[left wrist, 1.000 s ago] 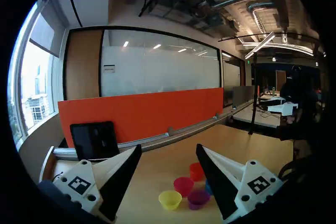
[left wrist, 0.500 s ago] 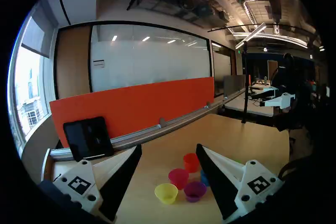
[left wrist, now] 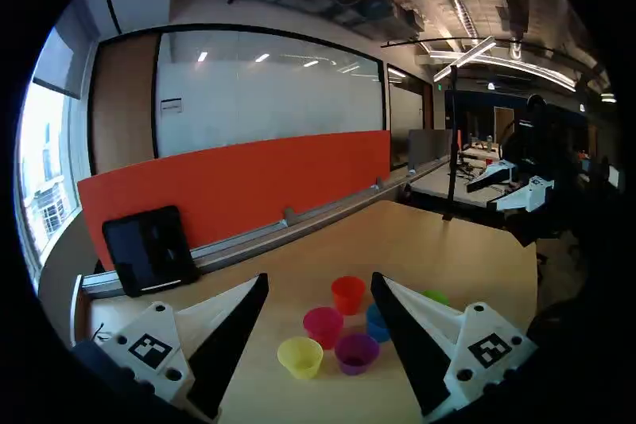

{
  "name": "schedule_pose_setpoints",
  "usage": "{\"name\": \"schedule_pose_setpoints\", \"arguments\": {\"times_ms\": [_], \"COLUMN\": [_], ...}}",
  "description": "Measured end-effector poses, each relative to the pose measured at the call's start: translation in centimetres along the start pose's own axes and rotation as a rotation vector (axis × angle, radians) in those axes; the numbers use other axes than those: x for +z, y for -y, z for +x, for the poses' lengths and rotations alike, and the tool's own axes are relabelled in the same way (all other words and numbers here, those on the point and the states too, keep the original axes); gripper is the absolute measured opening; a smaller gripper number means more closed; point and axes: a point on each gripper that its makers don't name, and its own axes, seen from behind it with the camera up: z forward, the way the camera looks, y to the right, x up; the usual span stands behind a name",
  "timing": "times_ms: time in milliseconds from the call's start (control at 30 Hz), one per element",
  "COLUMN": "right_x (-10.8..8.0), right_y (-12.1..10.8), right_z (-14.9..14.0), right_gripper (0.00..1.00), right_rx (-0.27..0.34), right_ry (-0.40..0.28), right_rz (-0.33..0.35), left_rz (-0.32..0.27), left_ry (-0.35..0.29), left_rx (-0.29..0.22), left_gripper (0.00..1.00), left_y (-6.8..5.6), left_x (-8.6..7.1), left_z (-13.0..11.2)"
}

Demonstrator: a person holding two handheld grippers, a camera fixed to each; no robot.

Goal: Pour water

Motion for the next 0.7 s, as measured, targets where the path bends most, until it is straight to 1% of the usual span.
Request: {"name": "schedule_pose_setpoints", "arguments": {"times_ms": [267,700], "right_x": [0.1,1.2], "right_y": [0.5,1.6], "right_z": [-2.4,-6.4], "right_gripper": [0.99,0.99], "right_rx": [-0.037,-0.039], "right_ry": [0.056,0.141], "right_rz": [0.017,0.059], "left_rz": [-0.011,-0.055], "left_ry": [0.035,0.088], "left_rx": [0.009,0.025], "left_gripper": [0.96,0.96], "left_y": [-0.2,-1.4], "left_x": [1.2,3.5], "left_z": [-1.0,-3.3]}}
